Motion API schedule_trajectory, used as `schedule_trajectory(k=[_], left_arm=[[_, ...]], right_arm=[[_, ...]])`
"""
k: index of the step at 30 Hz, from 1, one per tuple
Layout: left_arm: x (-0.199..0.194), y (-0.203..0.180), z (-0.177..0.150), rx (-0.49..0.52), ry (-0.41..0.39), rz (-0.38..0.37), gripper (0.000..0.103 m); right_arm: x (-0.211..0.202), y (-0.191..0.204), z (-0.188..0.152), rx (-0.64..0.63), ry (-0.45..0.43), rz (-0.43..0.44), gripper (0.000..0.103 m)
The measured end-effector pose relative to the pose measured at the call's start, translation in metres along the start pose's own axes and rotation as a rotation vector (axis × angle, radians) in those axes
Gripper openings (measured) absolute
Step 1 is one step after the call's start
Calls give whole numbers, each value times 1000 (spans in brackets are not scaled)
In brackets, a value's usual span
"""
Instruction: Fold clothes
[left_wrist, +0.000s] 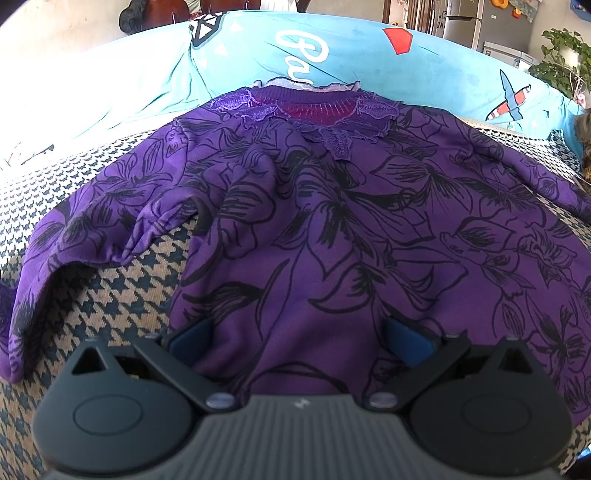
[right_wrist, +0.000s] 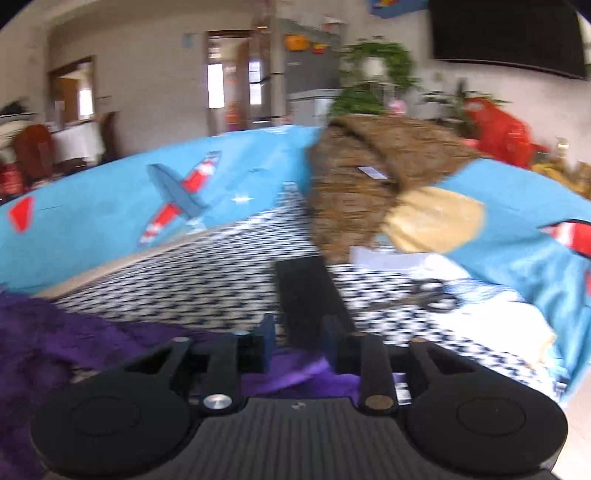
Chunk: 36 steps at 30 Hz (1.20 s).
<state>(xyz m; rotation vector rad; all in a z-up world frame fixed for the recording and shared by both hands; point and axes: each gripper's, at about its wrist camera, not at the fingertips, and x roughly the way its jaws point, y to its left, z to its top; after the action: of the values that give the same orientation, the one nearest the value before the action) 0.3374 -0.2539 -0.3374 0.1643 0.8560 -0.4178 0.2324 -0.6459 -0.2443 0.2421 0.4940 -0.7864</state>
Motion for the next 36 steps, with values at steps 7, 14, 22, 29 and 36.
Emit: schedule_trajectory(k=[7, 14, 22, 29, 36], left_arm=[[0, 0, 0, -2, 2, 2, 103], [0, 0, 0, -6, 5, 0, 103], [0, 0, 1, -11, 6, 1, 103], [-4, 2, 9, -33, -3, -18, 103], [-1, 8, 12, -67, 12, -36, 103]], right_arm=[[14, 36, -5, -57, 43, 215, 35], [33, 67, -11, -106, 74, 331, 36], [59, 96, -1, -62, 84, 419, 39], [76, 138, 3, -109, 95, 510, 46], [93, 169, 8, -137, 97, 558, 55]])
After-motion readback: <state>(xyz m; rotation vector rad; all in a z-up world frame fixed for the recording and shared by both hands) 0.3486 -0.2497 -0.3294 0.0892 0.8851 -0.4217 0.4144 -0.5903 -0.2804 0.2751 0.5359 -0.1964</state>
